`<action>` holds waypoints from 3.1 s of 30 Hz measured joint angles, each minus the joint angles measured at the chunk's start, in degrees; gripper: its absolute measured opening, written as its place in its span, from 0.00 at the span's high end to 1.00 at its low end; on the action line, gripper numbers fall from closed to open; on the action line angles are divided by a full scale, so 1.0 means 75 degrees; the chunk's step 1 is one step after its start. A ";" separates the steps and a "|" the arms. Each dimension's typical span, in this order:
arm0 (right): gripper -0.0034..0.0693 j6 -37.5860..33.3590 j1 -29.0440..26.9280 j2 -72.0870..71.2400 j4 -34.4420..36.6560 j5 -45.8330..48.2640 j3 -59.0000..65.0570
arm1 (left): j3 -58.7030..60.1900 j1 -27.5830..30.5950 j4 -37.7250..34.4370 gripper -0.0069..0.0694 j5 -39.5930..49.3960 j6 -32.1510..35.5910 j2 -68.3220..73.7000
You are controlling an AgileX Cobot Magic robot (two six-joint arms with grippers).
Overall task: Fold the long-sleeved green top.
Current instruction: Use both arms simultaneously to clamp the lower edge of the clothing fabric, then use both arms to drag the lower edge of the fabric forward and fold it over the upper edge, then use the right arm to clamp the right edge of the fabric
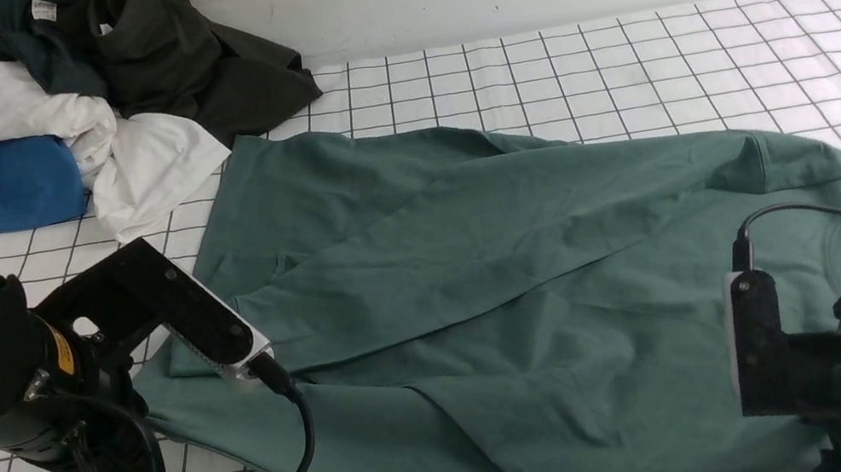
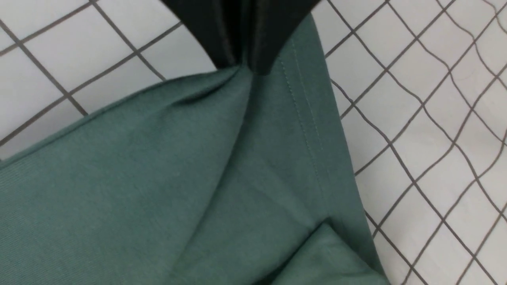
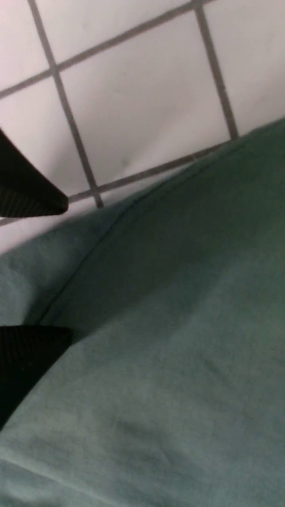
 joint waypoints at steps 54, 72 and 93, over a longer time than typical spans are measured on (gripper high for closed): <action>0.88 0.7491 -0.1964 0.2577 -0.3285 -0.0532 -0.5925 | -1.2417 0.1105 -0.0044 0.51 0.2816 -0.1984 0.8301; 0.97 -0.0962 -0.1192 0.5833 0.6220 -0.1888 -0.7583 | -1.2417 0.0418 -0.3587 0.92 0.3045 -0.0317 0.9377; 0.97 0.1677 -0.3665 0.6425 0.5040 0.3657 -1.0805 | -1.2417 0.0362 -0.2781 0.92 0.3045 -0.0335 0.9740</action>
